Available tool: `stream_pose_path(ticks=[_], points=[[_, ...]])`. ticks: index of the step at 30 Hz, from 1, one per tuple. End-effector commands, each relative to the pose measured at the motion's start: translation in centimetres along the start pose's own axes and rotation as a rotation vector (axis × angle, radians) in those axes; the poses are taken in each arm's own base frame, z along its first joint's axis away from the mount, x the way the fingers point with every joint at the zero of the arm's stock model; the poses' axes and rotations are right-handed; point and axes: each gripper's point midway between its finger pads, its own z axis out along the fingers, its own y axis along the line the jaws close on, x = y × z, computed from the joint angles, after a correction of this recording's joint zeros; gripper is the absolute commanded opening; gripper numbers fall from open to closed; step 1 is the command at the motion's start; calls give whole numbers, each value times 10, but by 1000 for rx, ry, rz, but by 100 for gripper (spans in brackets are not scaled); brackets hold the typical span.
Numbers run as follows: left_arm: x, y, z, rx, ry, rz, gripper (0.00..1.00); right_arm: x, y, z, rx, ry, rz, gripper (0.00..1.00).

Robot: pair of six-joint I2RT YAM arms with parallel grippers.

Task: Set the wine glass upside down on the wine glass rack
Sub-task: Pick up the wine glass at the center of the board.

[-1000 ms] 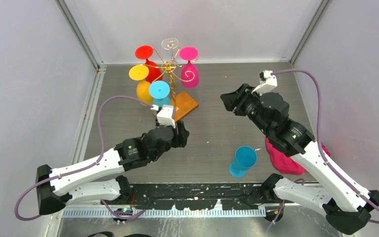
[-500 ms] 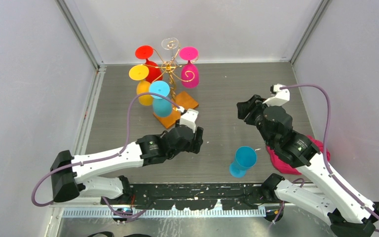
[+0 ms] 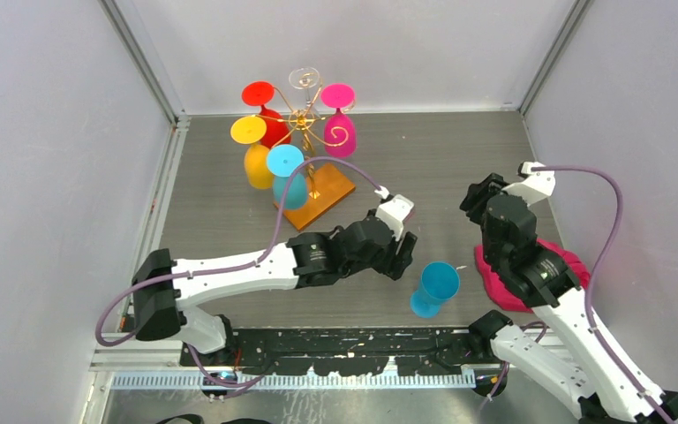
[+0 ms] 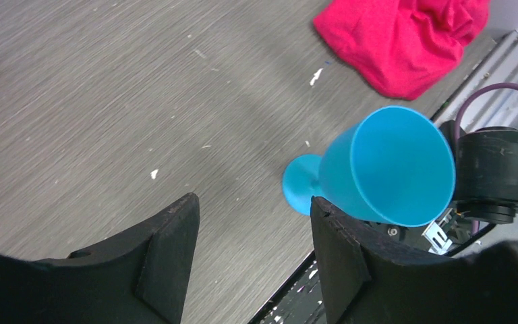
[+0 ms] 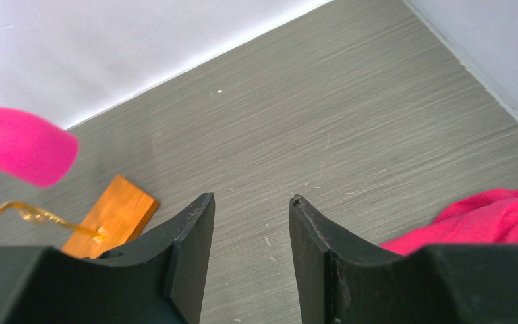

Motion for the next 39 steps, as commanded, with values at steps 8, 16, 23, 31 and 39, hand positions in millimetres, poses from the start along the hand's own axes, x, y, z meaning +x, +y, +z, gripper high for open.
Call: stream_pose_path(ticks=[8,16,23,31,39], points=[[-16,-46,13,143,-17,53,64,8,-25,64,101,95,152,50],[-16,-62,8,193,2,82,64,5,-52,81,166,80,242,51],[-7,-69,9,213,39,97,64,8,-56,85,179,85,262,51],[4,-72,23,195,82,122,64,3,-66,85,203,60,278,51],[17,-66,40,139,134,142,64,1,-67,82,204,52,276,51]])
